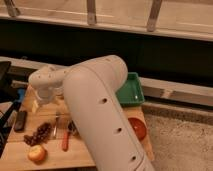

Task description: Place fork in purple bowl

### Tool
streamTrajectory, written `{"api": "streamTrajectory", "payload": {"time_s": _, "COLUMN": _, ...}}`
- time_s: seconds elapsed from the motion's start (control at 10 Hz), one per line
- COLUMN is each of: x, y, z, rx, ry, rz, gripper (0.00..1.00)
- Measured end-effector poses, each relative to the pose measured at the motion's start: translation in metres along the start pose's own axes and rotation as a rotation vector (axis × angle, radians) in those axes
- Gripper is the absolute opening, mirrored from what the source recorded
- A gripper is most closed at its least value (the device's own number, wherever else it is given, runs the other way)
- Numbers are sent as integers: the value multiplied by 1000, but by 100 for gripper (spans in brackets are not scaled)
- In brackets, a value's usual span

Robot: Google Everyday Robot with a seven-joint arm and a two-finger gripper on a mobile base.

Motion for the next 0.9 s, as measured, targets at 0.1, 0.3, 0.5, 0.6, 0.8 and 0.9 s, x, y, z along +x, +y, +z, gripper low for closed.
{"api": "streamTrajectory", "payload": {"time_s": 0.1, "x": 0, "y": 0, "z": 7, "rx": 8, "ry": 20, "rz": -3, "gripper": 80}}
{"api": "streamTrajectory", "payload": {"time_s": 0.3, "x": 5, "y": -4, "z": 24, "rx": 15, "ry": 67, "rz": 7, "gripper": 80}}
{"api": "streamTrajectory", "payload": {"time_s": 0.5, "x": 12, "y": -9, "z": 38, "rx": 11, "ry": 97, "rz": 29, "gripper": 80}}
{"api": "streamTrajectory", "payload": {"time_s": 0.6, "x": 15, "y": -12, "z": 42, "rx": 9, "ry": 105, "rz": 41, "gripper": 80}}
{"api": "streamTrajectory", "payload": {"time_s": 0.8, "x": 19, "y": -19, "z": 43, "rx": 11, "ry": 111, "rz": 67, "gripper": 80}}
{"api": "streamTrajectory", "payload": {"time_s": 0.9, "x": 20, "y": -23, "z": 42, "rx": 12, "ry": 107, "rz": 79, "gripper": 80}}
